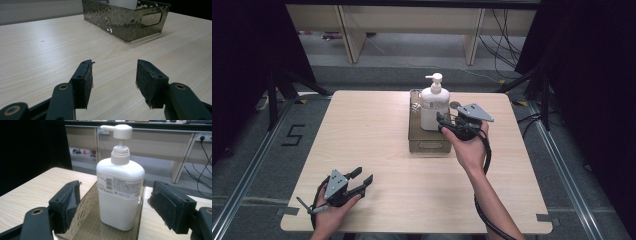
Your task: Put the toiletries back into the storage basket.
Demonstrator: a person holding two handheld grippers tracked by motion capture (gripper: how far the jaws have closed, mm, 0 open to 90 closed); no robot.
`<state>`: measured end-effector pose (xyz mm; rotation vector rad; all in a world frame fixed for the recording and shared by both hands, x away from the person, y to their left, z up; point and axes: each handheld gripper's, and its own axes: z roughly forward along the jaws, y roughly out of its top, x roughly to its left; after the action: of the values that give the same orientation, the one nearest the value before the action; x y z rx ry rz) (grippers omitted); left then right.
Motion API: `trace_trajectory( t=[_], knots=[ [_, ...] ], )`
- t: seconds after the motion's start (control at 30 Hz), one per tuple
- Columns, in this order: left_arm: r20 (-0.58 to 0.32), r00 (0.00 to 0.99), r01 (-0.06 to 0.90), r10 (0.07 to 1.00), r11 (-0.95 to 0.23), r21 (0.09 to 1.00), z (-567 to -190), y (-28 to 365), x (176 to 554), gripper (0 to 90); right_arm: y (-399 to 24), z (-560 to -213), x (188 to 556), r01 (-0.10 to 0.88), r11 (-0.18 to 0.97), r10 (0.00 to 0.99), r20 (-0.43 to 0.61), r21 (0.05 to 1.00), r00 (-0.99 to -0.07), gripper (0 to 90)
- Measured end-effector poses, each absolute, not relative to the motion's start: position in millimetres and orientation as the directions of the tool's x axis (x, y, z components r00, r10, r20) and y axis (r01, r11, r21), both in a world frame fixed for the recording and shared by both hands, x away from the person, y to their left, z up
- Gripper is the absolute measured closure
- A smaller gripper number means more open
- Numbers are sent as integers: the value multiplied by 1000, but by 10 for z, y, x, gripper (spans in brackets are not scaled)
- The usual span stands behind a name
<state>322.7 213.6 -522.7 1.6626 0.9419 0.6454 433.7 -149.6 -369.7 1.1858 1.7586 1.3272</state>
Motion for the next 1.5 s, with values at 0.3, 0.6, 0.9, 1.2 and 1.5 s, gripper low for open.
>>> trace_trajectory(
  t=[0.3,0.6,0.9,1.2,1.5],
  knots=[
    [-37,540,264,841,-128,956,-5221,2137,3222,466,-1597,-3777,4169,290,93,909,38,953,-415,247],
    [-41,535,268,844,-124,955,-5221,2133,3219,466,-1718,-3950,4006,327,102,900,53,939,-433,261],
    [-40,533,269,845,-125,955,-5221,2135,3218,466,-1835,-4121,3859,340,131,893,39,931,-449,280],
    [-36,535,267,844,-129,955,-5221,2131,3217,466,-2010,-4406,3668,355,135,897,38,925,-441,313],
    [-32,533,268,845,-133,954,-5220,2132,3217,466,-2157,-4667,3526,396,143,902,46,907,-430,310]
  ],
)
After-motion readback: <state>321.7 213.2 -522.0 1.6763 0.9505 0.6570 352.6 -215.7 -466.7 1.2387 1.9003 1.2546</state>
